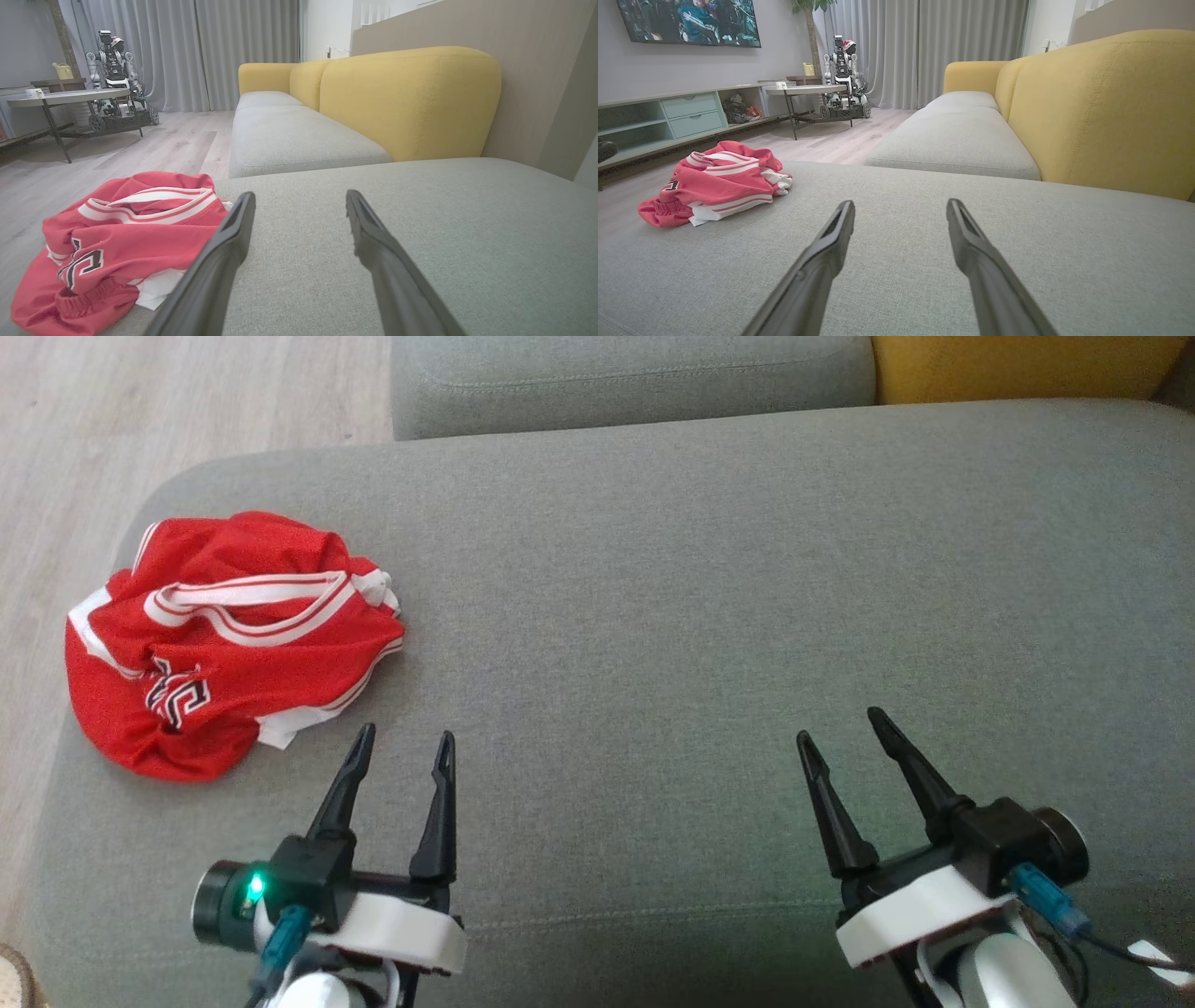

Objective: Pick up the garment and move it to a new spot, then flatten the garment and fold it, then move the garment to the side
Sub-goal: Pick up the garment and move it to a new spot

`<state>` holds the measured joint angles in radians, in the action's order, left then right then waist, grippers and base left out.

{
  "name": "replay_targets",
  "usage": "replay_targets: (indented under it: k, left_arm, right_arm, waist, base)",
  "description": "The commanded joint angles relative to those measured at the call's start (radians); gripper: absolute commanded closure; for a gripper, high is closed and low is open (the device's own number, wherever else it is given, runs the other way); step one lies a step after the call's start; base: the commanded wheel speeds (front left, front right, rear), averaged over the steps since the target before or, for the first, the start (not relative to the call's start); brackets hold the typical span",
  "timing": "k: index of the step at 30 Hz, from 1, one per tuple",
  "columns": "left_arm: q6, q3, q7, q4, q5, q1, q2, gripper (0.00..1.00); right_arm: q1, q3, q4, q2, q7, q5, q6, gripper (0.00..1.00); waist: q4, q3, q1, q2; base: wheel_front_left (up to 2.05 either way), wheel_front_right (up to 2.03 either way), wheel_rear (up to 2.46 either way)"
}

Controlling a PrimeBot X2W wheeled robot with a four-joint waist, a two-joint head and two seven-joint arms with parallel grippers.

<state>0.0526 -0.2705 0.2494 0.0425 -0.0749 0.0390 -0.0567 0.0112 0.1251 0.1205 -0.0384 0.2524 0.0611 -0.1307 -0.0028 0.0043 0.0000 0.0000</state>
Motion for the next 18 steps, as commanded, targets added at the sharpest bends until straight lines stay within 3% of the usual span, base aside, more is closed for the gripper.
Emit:
replay_targets:
  k: [1,10,18]
  left_arm:
    - [0.0,0.041,0.012,-0.027,-0.003,-0.027,0.005,0.0]
    - [0.013,0.035,0.012,-0.031,-0.008,-0.032,0.006,0.0]
    - [0.03,0.028,0.012,-0.046,-0.009,-0.027,0.006,0.0]
  right_arm:
    - [0.038,0.018,-0.03,-0.012,0.009,-0.01,0.0,0.0]
    - [0.03,0.028,-0.031,-0.012,0.009,-0.009,0.0,0.0]
    - [0.019,0.037,-0.031,-0.012,0.009,-0.017,0.0,0.0]
  waist:
    - [0.002,0.0,0.0,0.0]
    - [0.055,-0.004,0.0,0.0]
    - [0.16,-0.01,0.0,0.0]
  base:
    - [0.0,0.0,0.0]
    - [0.0,0.0,0.0]
    - [0.0,0.0,0.0]
